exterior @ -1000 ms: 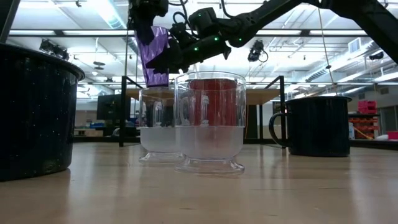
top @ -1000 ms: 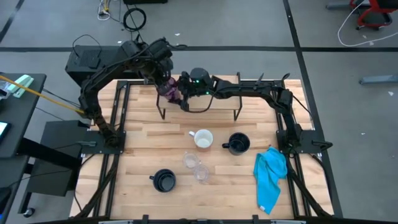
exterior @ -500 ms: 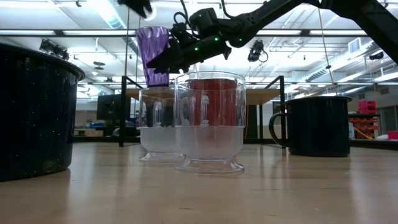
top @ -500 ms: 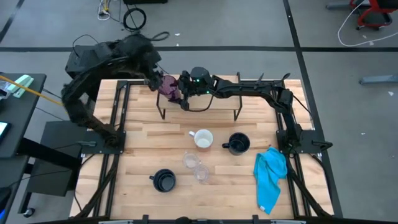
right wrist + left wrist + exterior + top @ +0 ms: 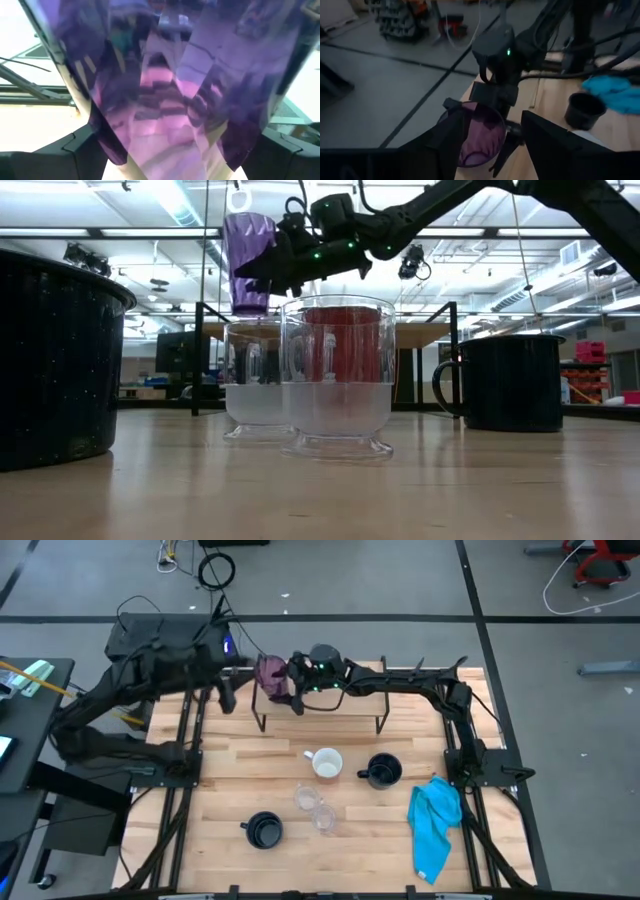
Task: Stack small to large cups/mugs on shelf
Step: Put the purple cup on the shelf
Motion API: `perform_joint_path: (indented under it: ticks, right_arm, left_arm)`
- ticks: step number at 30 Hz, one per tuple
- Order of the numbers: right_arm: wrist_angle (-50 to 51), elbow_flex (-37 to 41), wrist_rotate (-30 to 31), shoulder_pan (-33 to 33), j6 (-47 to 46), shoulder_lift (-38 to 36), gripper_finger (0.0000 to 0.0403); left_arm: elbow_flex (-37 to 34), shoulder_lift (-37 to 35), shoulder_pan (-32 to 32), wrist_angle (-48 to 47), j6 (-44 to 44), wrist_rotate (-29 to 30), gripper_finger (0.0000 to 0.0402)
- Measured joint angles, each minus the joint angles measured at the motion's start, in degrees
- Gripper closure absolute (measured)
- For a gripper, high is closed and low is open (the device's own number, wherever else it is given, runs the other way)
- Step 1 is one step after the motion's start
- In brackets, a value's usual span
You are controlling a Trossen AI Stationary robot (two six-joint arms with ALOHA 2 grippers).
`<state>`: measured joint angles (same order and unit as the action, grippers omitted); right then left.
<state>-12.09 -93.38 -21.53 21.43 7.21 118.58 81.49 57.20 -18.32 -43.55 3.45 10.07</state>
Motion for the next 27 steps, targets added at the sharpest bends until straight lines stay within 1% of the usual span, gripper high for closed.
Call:
perform_joint_path:
  ticks: [7,13,18,23,27]
  right_arm:
    - [-9.9,3.8,-0.1,-0.6,-4.5,-0.1,0.0041]
    - [-10.7,5.0,1.9,-0.7,-5.1,0.1,0.004]
    - [-10.6,5.0,2.8,-1.5,-4.3,0.0,0.004]
    - [-11.8,4.9,4.1,-2.2,-4.2,0.9,0.004]
    - [-13.0,4.9,5.3,-2.9,-4.5,2.0,0.004]
  left_arm:
    - [-14.0,-10.6,3.6,10.3,-2.8,0.0,0.0196]
    - [-24.4,-17.4,6.3,21.1,-2.8,0.0,0.0196]
    - [-30.4,-21.0,7.7,26.7,-2.7,0.0,0.0199]
    - [-35.0,-23.4,9.0,30.1,-3.1,0.0,0.0206]
    - [-37.6,-24.9,10.2,31.2,-5.2,0.0,0.0211]
